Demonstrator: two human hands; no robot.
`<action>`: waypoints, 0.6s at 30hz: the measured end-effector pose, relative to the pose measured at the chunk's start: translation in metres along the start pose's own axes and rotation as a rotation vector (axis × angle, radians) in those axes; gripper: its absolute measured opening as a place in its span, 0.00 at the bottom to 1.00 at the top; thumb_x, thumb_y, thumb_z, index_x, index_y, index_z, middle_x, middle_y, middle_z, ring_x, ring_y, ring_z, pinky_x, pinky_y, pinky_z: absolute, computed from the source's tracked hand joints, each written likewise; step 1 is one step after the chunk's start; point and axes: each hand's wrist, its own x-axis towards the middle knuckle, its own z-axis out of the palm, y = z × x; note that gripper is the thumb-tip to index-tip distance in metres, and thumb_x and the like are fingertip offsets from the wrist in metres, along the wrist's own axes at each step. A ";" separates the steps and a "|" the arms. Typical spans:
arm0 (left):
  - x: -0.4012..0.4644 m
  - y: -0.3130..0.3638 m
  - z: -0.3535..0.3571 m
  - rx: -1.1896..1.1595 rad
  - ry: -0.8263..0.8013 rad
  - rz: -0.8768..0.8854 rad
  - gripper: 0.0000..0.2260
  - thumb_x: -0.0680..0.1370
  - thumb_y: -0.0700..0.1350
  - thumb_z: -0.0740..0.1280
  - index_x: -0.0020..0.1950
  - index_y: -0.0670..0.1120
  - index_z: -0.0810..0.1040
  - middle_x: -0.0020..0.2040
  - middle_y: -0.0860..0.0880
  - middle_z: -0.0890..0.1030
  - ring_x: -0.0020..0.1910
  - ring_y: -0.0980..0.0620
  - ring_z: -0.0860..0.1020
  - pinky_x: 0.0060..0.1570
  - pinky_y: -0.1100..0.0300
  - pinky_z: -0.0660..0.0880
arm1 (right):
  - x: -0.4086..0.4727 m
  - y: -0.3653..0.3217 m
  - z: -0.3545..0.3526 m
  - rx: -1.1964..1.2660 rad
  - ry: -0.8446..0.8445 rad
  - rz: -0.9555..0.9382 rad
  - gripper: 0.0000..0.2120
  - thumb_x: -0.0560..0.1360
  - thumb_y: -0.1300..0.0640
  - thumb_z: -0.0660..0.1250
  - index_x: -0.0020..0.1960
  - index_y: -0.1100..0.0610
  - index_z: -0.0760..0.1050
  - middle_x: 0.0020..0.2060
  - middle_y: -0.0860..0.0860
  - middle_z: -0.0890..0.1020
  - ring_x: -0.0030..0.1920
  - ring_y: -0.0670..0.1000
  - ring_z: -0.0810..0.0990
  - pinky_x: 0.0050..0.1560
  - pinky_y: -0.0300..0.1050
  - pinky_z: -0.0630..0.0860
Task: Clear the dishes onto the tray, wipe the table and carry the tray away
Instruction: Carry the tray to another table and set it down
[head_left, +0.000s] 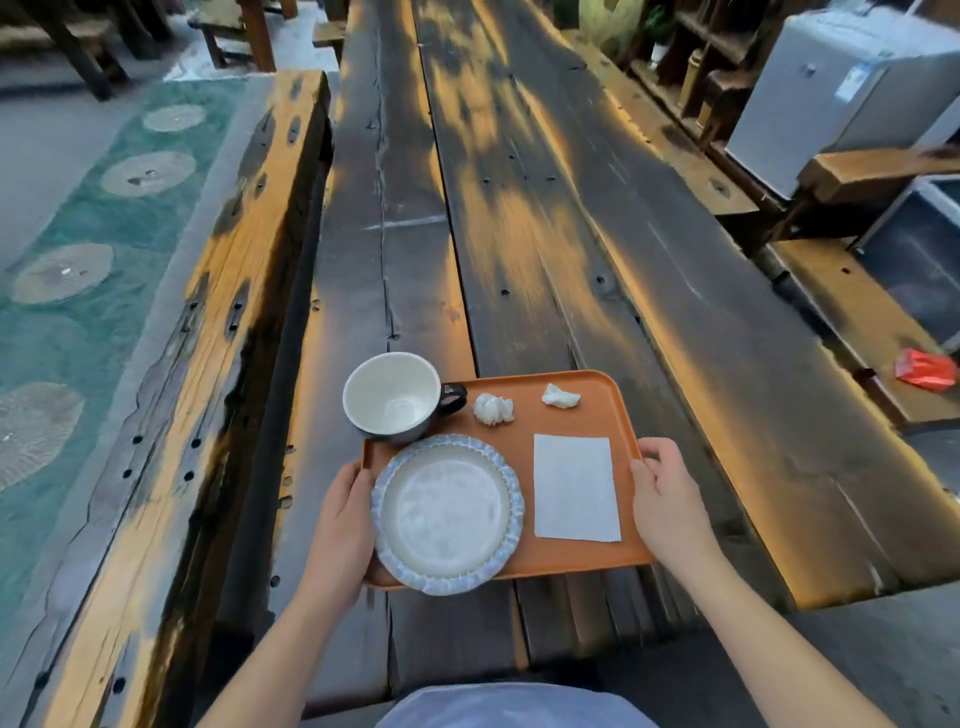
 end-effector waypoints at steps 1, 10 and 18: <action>0.000 0.006 -0.002 -0.014 -0.004 0.004 0.11 0.86 0.50 0.57 0.59 0.50 0.79 0.54 0.49 0.84 0.54 0.49 0.83 0.49 0.52 0.79 | -0.003 -0.006 -0.006 0.006 -0.003 -0.017 0.06 0.84 0.49 0.55 0.61 0.47 0.64 0.48 0.40 0.77 0.45 0.43 0.80 0.37 0.37 0.74; -0.023 0.065 0.002 -0.113 -0.004 0.052 0.14 0.86 0.45 0.57 0.45 0.59 0.75 0.39 0.61 0.83 0.46 0.56 0.80 0.41 0.57 0.75 | -0.011 -0.051 -0.044 0.121 0.054 -0.130 0.11 0.83 0.48 0.57 0.65 0.42 0.66 0.52 0.38 0.79 0.49 0.43 0.83 0.43 0.40 0.80; -0.044 0.069 0.009 -0.230 0.231 0.058 0.15 0.85 0.51 0.61 0.72 0.59 0.74 0.64 0.56 0.81 0.59 0.55 0.80 0.57 0.50 0.78 | 0.016 -0.071 -0.049 0.122 -0.028 -0.188 0.12 0.82 0.46 0.60 0.64 0.37 0.65 0.50 0.33 0.78 0.47 0.39 0.83 0.39 0.35 0.79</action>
